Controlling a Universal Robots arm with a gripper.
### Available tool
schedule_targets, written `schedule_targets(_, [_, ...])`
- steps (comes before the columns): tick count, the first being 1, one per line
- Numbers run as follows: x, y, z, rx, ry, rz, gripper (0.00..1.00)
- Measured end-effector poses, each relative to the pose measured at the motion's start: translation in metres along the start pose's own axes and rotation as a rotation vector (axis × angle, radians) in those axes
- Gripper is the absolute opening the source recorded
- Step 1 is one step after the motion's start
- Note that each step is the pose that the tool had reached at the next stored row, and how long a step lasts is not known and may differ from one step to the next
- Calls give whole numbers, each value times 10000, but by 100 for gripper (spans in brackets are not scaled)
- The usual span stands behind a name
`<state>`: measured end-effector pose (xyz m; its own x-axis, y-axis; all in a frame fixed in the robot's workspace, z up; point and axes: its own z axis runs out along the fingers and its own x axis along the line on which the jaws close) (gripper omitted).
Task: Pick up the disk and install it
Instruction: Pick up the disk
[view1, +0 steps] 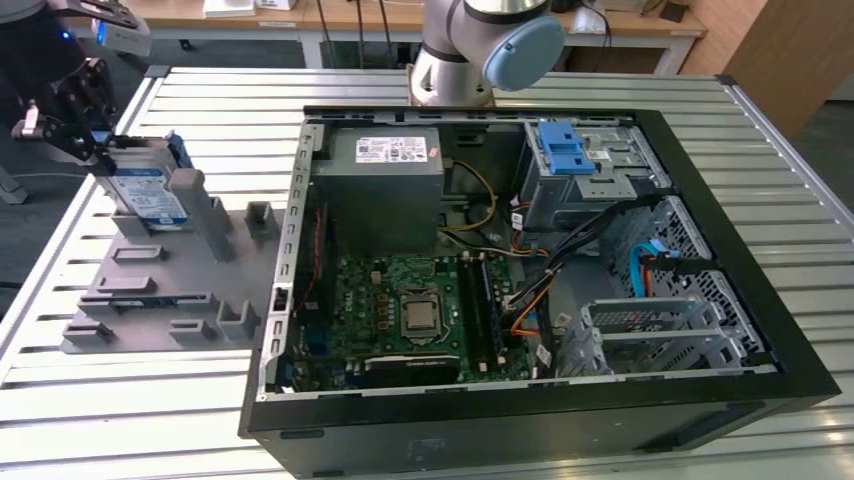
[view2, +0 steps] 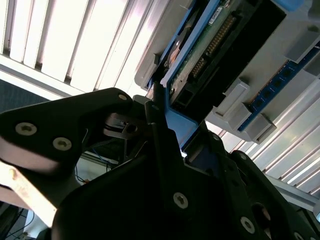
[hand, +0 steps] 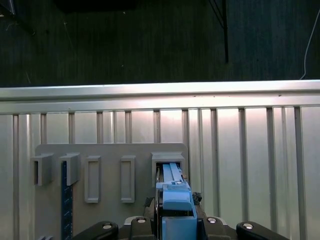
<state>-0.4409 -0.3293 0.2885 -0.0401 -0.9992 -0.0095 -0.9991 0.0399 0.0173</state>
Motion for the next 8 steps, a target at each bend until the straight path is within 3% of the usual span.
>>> schedule_targets(8, [0,0,-29,3,-1,0,36])
